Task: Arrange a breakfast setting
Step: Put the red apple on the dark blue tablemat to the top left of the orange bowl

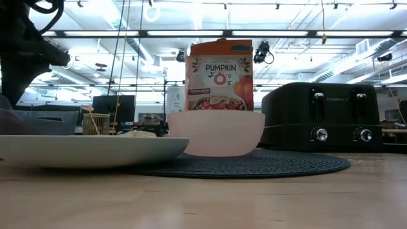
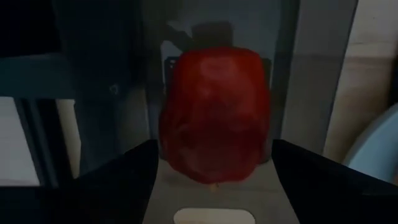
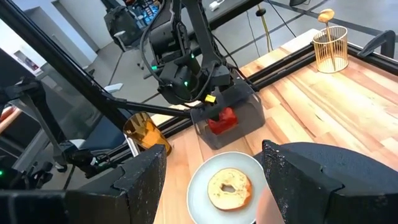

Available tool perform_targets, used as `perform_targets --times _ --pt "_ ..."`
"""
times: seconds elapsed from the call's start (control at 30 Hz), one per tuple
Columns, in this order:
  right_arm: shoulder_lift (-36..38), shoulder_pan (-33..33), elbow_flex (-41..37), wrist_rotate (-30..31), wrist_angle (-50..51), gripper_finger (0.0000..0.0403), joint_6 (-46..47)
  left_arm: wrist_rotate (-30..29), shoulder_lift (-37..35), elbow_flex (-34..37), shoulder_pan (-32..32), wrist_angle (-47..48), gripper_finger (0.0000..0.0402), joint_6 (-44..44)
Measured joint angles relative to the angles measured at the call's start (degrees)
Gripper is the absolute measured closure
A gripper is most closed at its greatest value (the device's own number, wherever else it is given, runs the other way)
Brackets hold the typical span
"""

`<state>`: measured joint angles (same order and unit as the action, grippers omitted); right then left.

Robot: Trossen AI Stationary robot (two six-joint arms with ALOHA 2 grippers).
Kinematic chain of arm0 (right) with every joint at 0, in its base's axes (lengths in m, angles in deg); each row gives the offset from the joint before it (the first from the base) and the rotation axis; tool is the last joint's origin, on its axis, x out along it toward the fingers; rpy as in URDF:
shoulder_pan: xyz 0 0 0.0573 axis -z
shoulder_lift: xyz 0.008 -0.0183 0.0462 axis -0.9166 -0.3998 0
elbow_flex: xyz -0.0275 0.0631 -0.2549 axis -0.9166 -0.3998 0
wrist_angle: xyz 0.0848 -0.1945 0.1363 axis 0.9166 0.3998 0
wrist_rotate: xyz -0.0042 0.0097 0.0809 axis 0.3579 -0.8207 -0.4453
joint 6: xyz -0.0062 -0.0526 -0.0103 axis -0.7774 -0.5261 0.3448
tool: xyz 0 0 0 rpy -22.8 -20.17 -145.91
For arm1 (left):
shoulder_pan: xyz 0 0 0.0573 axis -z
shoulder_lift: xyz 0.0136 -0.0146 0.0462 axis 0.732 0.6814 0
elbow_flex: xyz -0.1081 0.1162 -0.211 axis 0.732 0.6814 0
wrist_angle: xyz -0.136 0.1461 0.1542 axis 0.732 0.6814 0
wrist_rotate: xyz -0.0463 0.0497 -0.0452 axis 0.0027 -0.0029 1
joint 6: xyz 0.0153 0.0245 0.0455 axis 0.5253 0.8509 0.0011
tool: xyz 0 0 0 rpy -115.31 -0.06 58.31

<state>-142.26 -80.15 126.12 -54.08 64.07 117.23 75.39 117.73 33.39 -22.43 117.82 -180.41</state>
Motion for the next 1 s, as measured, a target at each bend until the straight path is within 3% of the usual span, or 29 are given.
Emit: perform_targets --times 0.37,0.5,0.63,0.8,1.0 --pt "0.0 0.2 0.0 0.0 0.0 0.0134 -1.0 -0.4 1.6 -1.9 -1.5 -0.7 0.0083 3.8" --pt "0.0 0.4 0.0 0.0 0.0 0.0134 -1.0 -6.2 1.7 -6.9 -1.4 2.8 0.0086 4.4" --pt "0.0 1.0 0.0 0.0 0.2 0.0134 -1.0 -8.4 1.7 -8.2 -3.4 9.9 0.012 5.0" --pt "0.0 2.1 0.0 -1.3 0.6 0.0134 -1.3 -6.2 1.7 -8.1 -7.6 8.5 0.0162 8.6" --pt "0.0 2.7 0.0 -3.7 1.2 0.0134 -1.5 -5.2 1.7 -8.1 -12.4 6.8 0.0111 12.4"
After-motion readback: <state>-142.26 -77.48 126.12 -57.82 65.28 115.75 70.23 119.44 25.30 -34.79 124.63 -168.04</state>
